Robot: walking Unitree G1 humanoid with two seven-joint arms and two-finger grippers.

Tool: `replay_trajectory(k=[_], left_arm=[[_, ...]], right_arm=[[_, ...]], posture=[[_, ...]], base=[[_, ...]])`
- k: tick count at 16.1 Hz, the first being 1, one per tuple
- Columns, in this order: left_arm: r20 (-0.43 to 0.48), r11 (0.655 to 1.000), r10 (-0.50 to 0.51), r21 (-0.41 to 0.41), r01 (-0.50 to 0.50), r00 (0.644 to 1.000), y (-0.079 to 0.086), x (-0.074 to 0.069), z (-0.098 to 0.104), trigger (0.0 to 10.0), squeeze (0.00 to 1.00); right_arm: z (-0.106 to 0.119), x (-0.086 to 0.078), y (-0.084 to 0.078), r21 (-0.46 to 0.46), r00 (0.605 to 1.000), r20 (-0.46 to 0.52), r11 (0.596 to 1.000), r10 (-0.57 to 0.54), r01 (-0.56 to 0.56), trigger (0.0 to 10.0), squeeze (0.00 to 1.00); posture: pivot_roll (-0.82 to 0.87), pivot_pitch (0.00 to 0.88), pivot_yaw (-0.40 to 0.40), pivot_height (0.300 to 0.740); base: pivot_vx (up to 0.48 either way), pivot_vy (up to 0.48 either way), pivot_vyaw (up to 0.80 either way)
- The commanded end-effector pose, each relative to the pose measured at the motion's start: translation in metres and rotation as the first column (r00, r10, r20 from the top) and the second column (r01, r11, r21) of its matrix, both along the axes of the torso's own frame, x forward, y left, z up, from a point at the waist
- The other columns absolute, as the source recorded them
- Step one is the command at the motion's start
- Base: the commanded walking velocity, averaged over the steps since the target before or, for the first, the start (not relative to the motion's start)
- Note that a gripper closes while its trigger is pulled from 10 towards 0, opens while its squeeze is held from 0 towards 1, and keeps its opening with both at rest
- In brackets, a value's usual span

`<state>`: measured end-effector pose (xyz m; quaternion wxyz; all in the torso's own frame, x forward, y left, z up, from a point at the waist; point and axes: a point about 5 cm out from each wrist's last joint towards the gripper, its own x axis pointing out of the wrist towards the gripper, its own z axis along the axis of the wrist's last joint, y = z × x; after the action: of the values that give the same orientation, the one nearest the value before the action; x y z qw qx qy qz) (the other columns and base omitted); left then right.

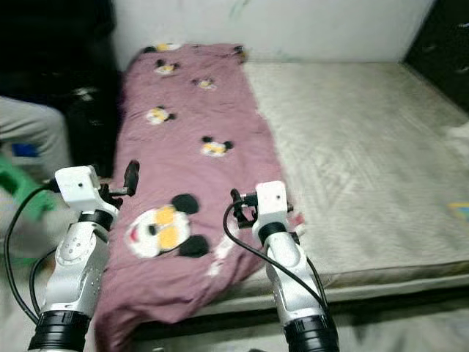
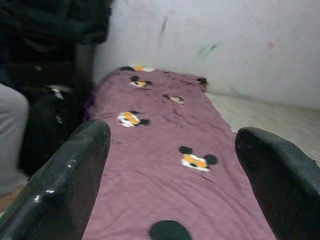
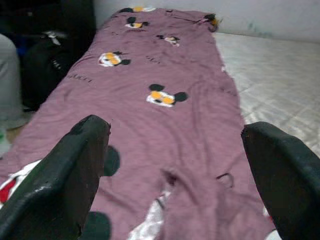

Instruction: Clean up the room

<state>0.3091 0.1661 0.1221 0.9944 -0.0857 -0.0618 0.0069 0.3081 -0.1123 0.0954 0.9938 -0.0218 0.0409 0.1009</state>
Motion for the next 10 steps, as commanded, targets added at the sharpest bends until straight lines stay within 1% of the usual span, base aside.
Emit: replay_trajectory(k=[1, 2, 4, 5, 6, 7, 8, 9, 10], left_arm=[[-0.011, 1.000, -0.031, 0.000, 0.031, 0.999, -0.010, -0.001, -0.001, 10.0, 0.00], [0.005, 0.999, -0.042, -0.004, 0.042, 0.999, -0.011, -0.003, 0.000, 10.0, 0.00], [-0.017, 0.997, -0.060, -0.057, 0.059, 0.998, -0.013, -0.004, -0.001, 10.0, 0.00], [-0.045, 0.997, -0.058, -0.048, 0.056, 0.997, -0.013, -0.004, -0.001, 10.0, 0.00], [-0.064, 0.999, -0.037, 0.002, 0.037, 0.997, -0.013, -0.006, -0.002, 10.0, 0.00], [-0.072, 0.999, -0.040, 0.021, 0.042, 0.997, -0.012, -0.007, -0.003, 10.0, 0.00], [-0.025, 0.995, -0.097, -0.011, 0.097, 0.995, -0.008, -0.010, -0.003, 10.0, 0.00], [-0.027, 0.997, -0.082, -0.007, 0.082, 0.996, -0.004, -0.011, -0.005, 10.0, 0.00], [-0.052, 0.999, -0.049, 0.021, 0.050, 0.997, 0.003, -0.015, -0.008, 10.0, 0.00]], right_arm=[[-0.001, 0.000, -0.009, -0.013, 1.000, -0.010, 1.000, -0.021, 0.021, 10.0, 0.00], [-0.001, 0.001, -0.009, -0.012, 1.000, -0.014, 1.000, -0.018, 0.018, 10.0, 0.00], [-0.002, 0.002, -0.008, -0.013, 1.000, -0.023, 1.000, -0.012, 0.012, 10.0, 0.00], [-0.002, 0.002, -0.008, -0.013, 1.000, -0.026, 1.000, -0.013, 0.013, 10.0, 0.00], [-0.003, 0.001, -0.009, -0.011, 0.999, -0.028, 1.000, -0.015, 0.015, 10.0, 0.00], [-0.003, 0.000, -0.009, 0.003, 1.000, -0.025, 1.000, -0.014, 0.014, 10.0, 0.00], [0.003, -0.001, -0.010, 0.032, 1.000, 0.002, 0.999, -0.016, 0.016, 10.0, 0.00], [0.006, -0.001, -0.011, 0.058, 1.000, 0.017, 0.998, -0.019, 0.017, 10.0, 0.00], [0.011, -0.002, -0.014, 0.079, 0.999, 0.043, 0.997, -0.019, 0.015, 10.0, 0.00]], posture=[[-0.10, 0.097, -0.026, 0.740], [-0.10, 0.095, -0.025, 0.740], [-0.09, 0.101, -0.023, 0.740], [-0.09, 0.102, -0.022, 0.740], [-0.09, 0.101, -0.020, 0.740], [-0.09, 0.099, -0.020, 0.740], [-0.09, 0.099, -0.020, 0.740], [-0.09, 0.095, -0.018, 0.740], [-0.09, 0.094, -0.018, 0.740]], base=[[0.000, 0.000, 0.00], [0.000, 0.000, 0.00], [0.000, 0.000, 0.00], [0.000, 0.000, 0.00], [0.000, 0.000, 0.00], [0.000, 0.000, 0.00], [0.000, 0.000, 0.00], [0.000, 0.000, 0.00], [0.000, 0.000, 0.00]])
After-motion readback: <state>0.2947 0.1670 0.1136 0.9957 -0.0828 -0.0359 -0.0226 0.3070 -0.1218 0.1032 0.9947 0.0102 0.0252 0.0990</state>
